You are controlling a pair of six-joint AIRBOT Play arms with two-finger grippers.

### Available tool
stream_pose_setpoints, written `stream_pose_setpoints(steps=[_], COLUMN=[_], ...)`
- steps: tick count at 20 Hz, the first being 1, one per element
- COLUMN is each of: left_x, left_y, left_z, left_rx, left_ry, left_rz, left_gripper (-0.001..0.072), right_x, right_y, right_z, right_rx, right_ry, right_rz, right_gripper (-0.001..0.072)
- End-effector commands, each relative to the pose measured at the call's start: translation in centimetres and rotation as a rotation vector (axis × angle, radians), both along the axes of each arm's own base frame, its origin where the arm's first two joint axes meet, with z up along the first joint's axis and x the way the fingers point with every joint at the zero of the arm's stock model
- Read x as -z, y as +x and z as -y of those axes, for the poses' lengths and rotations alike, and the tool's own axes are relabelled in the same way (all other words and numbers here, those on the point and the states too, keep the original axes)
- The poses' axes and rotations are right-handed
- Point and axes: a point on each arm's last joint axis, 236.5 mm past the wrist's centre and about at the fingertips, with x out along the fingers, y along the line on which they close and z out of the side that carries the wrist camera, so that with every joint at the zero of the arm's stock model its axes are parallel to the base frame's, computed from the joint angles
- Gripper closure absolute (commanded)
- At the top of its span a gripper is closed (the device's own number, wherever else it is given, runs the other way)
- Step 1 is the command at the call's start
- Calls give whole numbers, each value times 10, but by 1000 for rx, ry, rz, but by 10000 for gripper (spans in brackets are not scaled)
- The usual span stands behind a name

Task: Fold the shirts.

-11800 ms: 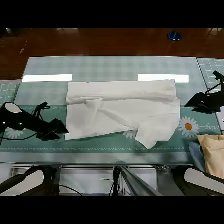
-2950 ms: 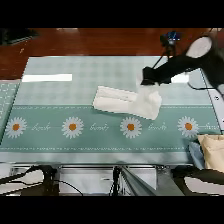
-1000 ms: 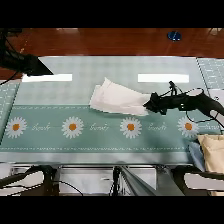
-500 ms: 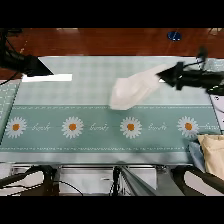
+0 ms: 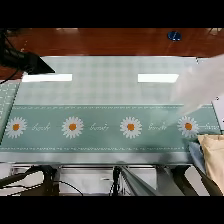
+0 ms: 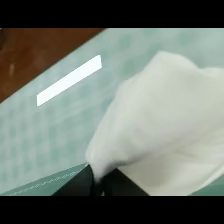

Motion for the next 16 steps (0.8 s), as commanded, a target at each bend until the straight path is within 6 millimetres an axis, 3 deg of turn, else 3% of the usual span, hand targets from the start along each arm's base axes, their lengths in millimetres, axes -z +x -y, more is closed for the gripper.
stream_pose_setpoints(steps=[1,4,7,9,13,16], left_x=[-8,-9,-13,-15,-23,-29], left_y=[4,4,8,15,42,59], left_z=[7,8,10,9,1,-12], left_rx=[-3,-2,-12,-31,-66,-105], left_ry=[-44,-49,-67,-69,-44,-21], left_rz=[20,21,37,59,201,281], left_gripper=[680,680,681,681,680,681], right_x=[10,25,41,61,125,173], right_y=[-50,-74,-97,-124,-154,-221], right_z=[53,90,111,124,102,99], right_rx=[229,367,426,479,469,564], right_ry=[-38,-97,-173,-228,-144,-171], right_rz=[-151,-240,-346,-460,-621,-892], right_gripper=[690,690,690,691,691,691])
